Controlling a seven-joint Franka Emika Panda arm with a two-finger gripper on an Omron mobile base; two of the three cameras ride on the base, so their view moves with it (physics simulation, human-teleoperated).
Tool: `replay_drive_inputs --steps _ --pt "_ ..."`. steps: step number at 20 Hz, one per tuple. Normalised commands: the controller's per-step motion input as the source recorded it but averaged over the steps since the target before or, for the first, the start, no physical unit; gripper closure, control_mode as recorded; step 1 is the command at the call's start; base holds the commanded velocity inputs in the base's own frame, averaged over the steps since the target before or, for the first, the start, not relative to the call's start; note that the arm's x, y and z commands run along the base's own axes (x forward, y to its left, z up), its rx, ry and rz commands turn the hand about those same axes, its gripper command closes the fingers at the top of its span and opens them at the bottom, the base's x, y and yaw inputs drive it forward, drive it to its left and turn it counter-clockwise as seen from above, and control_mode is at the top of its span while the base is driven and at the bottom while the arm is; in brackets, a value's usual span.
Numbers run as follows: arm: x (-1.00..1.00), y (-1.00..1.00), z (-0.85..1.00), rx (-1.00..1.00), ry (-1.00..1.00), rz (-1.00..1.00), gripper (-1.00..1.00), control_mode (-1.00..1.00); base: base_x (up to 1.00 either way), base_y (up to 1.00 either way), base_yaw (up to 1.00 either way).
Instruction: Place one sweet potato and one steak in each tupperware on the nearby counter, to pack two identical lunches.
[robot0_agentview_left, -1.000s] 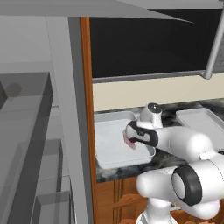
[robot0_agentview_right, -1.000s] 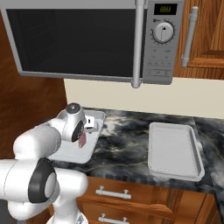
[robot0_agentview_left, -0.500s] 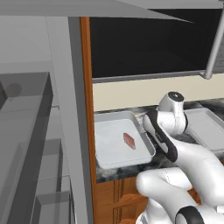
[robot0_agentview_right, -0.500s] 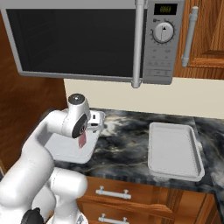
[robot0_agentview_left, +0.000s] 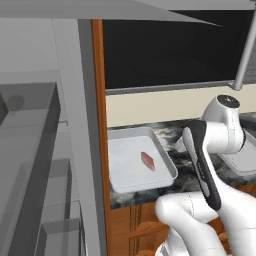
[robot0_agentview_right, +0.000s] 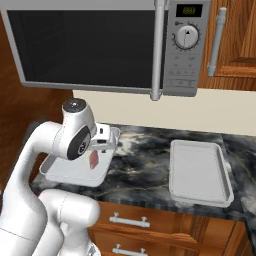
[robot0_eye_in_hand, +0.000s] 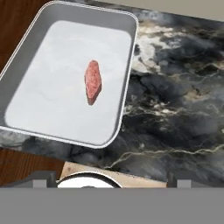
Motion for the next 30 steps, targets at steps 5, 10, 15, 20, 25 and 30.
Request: replay_drive_inputs --steps 5,10,15,20,25,30 --pt "-1.0 -0.02 0.04 -0.06 -0.11 0.0 -1.0 -1.0 0.0 0.0 0.0" --pt "-1.0 -0.01 0.16 -0.01 -0.27 0.0 -1.0 -1.0 0.0 0.0 0.0" --pt "-0.2 -0.01 0.05 0.0 -0.04 0.0 -1.0 1.0 -0.8 -0.16 0.0" --pt "0.0 0.0 0.0 0.0 0.0 0.0 -1.0 1.0 -1.0 -0.35 0.0" --pt "0.0 0.0 0.0 0.0 0.0 0.0 -1.0 1.0 -1.0 -0.28 0.0" --pt "0.0 0.0 0.0 0.0 0.0 0.0 -1.0 1.0 -1.0 -0.11 0.0"
